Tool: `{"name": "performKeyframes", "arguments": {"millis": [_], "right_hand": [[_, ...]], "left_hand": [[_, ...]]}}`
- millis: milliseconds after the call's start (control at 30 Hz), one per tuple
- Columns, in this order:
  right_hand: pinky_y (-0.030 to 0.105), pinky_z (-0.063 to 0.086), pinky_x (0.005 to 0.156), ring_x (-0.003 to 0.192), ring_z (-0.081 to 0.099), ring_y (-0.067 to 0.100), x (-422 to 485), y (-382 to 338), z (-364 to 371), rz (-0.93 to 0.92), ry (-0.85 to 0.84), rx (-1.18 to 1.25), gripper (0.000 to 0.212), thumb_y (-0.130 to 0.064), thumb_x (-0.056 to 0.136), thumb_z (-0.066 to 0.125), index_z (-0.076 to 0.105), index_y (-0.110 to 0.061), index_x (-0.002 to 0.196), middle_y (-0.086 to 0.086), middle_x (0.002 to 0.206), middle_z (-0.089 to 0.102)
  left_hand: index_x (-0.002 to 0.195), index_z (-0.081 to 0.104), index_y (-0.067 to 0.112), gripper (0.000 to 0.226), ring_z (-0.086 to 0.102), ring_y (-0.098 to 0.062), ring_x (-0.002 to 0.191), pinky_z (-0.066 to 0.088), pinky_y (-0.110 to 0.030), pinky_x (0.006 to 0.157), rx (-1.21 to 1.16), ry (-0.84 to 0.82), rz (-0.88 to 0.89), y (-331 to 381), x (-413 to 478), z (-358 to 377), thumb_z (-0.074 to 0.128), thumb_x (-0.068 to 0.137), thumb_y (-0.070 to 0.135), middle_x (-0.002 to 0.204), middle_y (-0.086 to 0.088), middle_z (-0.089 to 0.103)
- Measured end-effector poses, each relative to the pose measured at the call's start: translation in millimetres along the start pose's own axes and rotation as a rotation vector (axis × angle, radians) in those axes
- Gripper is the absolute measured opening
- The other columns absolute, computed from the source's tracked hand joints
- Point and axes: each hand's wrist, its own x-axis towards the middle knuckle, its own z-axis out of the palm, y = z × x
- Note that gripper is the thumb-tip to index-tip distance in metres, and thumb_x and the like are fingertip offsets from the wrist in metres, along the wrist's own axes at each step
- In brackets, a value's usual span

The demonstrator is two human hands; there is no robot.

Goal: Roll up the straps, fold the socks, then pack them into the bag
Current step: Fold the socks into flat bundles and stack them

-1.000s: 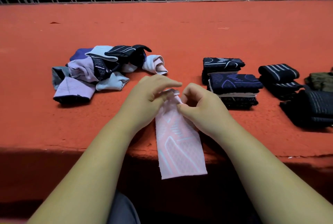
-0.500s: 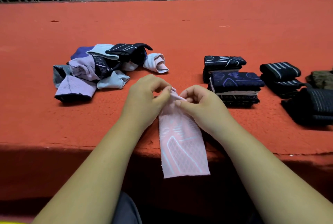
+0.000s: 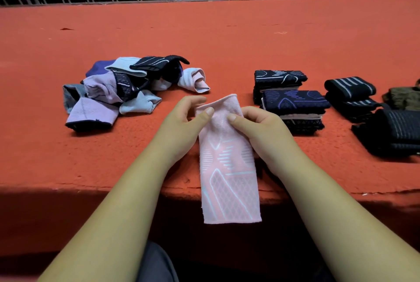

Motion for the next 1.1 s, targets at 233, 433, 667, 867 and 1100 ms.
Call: {"name": "performKeyframes", "arguments": {"millis": [233,433,667,867,1100], "right_hand": [[0.038,0.045,0.066,0.067,0.056,0.021,5.1,2.5,-9.7,0.081,0.066,0.030,0.027,-0.037,0.099,0.072,0.077,-0.011,0.094,0.007,0.077,0.068],[0.030,0.043,0.060,0.060,0.052,0.014,2.4,1.7,-16.0,0.058,0.008,-0.088,0.024,-0.037,0.100,0.071,0.080,-0.017,0.089,0.003,0.072,0.068],[0.030,0.043,0.058,0.057,0.052,0.014,5.5,6.8,-15.0,0.108,-0.039,-0.065,0.025,-0.036,0.099,0.073,0.075,-0.015,0.085,0.000,0.067,0.063],[0.033,0.044,0.060,0.058,0.053,0.016,6.1,9.4,-17.3,0.079,-0.015,-0.035,0.022,-0.026,0.099,0.073,0.075,-0.007,0.089,0.003,0.071,0.067],[0.026,0.042,0.051,0.051,0.050,0.010,3.2,4.5,-15.9,0.119,-0.067,0.002,0.012,-0.017,0.102,0.067,0.078,-0.012,0.101,-0.004,0.062,0.062]], "left_hand": [[0.121,0.070,0.000,0.025,0.073,-0.030,0.099,0.061,-0.039,0.089,-0.562,-0.036,-0.314,1.4,0.1,6.6,0.070,0.100,0.012,0.111,-0.017,0.076],[0.117,0.074,0.006,0.020,0.073,-0.015,0.077,0.058,-0.023,0.065,-0.678,0.056,-0.282,4.6,2.0,1.1,0.066,0.099,0.004,0.100,-0.010,0.078],[0.120,0.077,0.013,0.024,0.070,-0.017,0.077,0.055,-0.026,0.062,-0.532,0.084,-0.186,4.1,0.4,-0.4,0.060,0.104,0.006,0.095,-0.010,0.077],[0.127,0.072,0.008,0.026,0.075,-0.024,0.096,0.061,-0.039,0.088,-0.484,-0.104,-0.200,-1.0,-1.3,-5.6,0.067,0.102,0.014,0.111,-0.013,0.079],[0.124,0.069,0.000,0.027,0.074,-0.036,0.102,0.058,-0.046,0.096,-0.471,-0.098,-0.236,-9.3,-1.4,-7.9,0.065,0.098,-0.005,0.115,-0.023,0.077]]}}
